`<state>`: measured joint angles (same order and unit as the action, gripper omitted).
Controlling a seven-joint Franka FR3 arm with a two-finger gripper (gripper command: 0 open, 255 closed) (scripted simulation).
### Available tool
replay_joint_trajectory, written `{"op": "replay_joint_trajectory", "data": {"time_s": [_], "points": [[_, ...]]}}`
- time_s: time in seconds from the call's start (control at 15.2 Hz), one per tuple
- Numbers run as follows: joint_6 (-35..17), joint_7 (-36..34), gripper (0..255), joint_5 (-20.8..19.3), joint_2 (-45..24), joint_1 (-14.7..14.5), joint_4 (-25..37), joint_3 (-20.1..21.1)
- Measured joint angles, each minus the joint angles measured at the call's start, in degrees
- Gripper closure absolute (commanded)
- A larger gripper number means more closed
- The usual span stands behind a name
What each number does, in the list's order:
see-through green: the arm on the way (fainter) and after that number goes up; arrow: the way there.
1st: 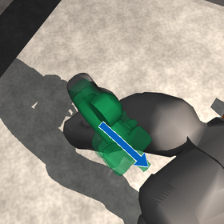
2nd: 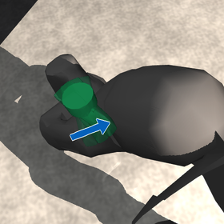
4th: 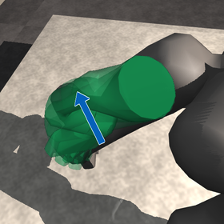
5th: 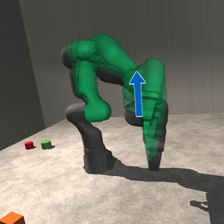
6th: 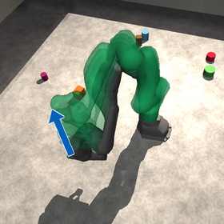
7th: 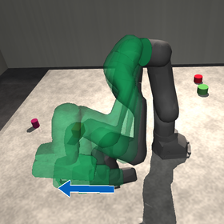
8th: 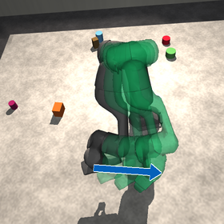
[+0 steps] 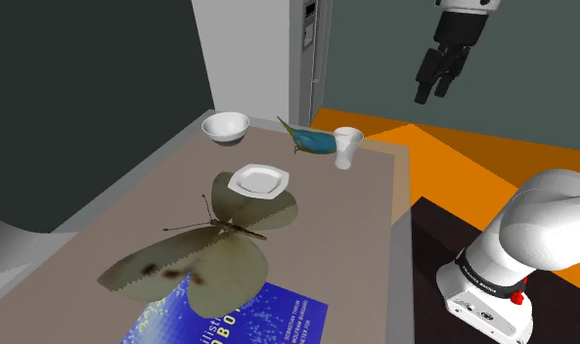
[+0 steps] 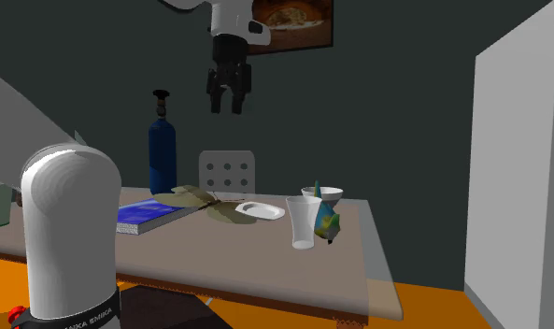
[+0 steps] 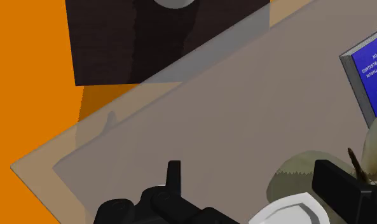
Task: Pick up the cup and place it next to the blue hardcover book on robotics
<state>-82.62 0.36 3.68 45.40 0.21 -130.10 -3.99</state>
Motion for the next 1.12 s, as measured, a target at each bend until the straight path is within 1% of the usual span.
{"op": "replay_joint_trajectory", "data": {"time_s": [0.13, 0.33, 0.59, 0.79, 1.12], "points": [[-0.93, -0.08, 0, -0.21, -0.62, -0.03, -0.29, 0.28], [-5.46, -1.01, 0, -1.13, -2.78, -0.21, -2.37, 2.13], [-13.63, -1.83, 0, -3.35, -8.77, -0.07, -4.24, 4.06], [-19.13, -3.56, 0, -5.05, -13.79, -0.07, -4.53, 6.08], [-28.13, -6.57, 0, -9.20, -22.91, 0.66, -4.32, 8.57]]}}
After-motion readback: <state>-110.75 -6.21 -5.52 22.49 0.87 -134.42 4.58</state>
